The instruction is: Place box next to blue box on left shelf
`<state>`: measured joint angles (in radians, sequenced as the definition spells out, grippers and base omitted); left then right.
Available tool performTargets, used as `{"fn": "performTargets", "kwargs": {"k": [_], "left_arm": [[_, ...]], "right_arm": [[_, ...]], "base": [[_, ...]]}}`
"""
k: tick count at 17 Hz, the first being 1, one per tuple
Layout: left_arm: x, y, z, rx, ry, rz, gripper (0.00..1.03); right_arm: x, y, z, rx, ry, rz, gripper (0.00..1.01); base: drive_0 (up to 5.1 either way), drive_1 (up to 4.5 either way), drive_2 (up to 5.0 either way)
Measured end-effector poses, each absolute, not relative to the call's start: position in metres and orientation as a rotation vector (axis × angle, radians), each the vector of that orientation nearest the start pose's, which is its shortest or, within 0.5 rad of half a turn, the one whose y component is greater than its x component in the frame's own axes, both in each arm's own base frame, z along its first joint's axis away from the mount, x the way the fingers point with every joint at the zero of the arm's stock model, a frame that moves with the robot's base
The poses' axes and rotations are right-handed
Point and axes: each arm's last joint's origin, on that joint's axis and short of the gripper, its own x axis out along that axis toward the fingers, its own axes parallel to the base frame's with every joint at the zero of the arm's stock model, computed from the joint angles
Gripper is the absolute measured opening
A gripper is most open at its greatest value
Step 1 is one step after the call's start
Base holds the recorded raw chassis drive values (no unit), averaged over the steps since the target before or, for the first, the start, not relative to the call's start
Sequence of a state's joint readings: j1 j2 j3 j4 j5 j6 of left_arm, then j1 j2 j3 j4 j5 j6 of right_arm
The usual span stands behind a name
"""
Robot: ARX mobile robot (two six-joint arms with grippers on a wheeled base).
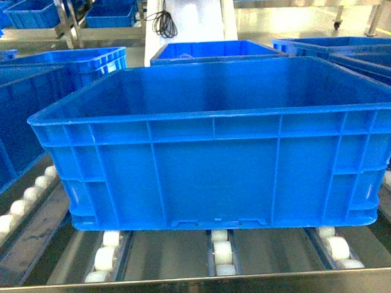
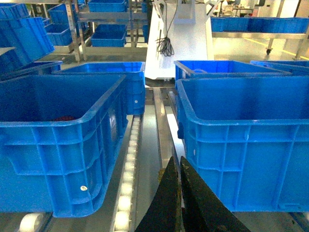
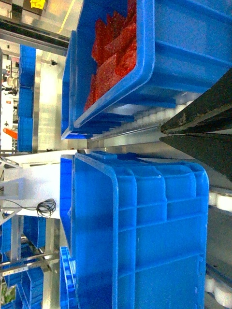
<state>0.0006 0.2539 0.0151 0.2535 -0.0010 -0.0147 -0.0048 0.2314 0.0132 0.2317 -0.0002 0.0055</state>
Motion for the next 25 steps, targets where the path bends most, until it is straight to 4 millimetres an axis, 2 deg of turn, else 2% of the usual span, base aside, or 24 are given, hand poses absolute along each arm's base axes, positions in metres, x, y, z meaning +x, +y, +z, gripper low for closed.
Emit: {"fn": "performTargets", "kwargs": {"k": [10, 11, 12, 13, 14, 17, 18, 20, 23, 24, 25], "left_arm": [[0.109, 0.000, 0.171, -0.014, -0.015, 0.001, 0.02], [0.108, 0.000, 0.171, -0.014, -0.016, 0.001, 0.02], [0.104, 0.000, 0.168, -0.014, 0.008, 0.004, 0.02], [0.099, 0.000, 0.165, -0.014, 0.028, 0.000, 0.02], [0.097, 0.000, 0.170, -0.014, -0.021, -0.001, 0.02], [0.097, 0.000, 0.168, -0.013, -0.002, 0.001, 0.02], [0.097, 0.000, 0.167, -0.014, 0.002, 0.000, 0.09], [0.097, 0.000, 0.167, -0.014, 0.002, 0.001, 0.36], [0.097, 0.000, 0.167, -0.014, 0.002, 0.001, 0.65], [0.097, 0.000, 0.167, -0.014, 0.002, 0.001, 0.80], [0.097, 0.000, 0.167, -0.013, 0.001, 0.001, 0.99]], "right_arm": [[0.108, -0.001, 0.170, 0.005, -0.014, -0.005, 0.02], [0.103, 0.000, 0.165, 0.006, 0.033, -0.004, 0.02], [0.098, 0.000, 0.166, 0.006, 0.008, -0.004, 0.02], [0.097, -0.001, 0.170, 0.005, -0.026, -0.006, 0.02], [0.097, 0.000, 0.166, 0.006, 0.006, -0.003, 0.02], [0.097, 0.000, 0.167, 0.006, -0.002, -0.004, 0.02], [0.097, 0.000, 0.167, 0.004, -0.004, -0.004, 0.12], [0.097, 0.000, 0.167, 0.004, -0.004, -0.004, 0.39], [0.097, 0.000, 0.167, 0.004, -0.004, -0.004, 0.68], [0.097, 0.000, 0.167, 0.004, -0.004, -0.004, 0.83], [0.097, 0.000, 0.167, 0.005, -0.004, -0.004, 1.00]], "base": [[0.0, 0.00, 0.0], [0.0, 0.00, 0.0], [0.0, 0.00, 0.0], [0.0, 0.00, 0.0], [0.0, 0.00, 0.0], [0.0, 0.00, 0.0], [0.0, 0.00, 0.0], [0.0, 0.00, 0.0], [0.0, 0.00, 0.0], [0.0, 0.00, 0.0], [0.0, 0.00, 0.0]]}}
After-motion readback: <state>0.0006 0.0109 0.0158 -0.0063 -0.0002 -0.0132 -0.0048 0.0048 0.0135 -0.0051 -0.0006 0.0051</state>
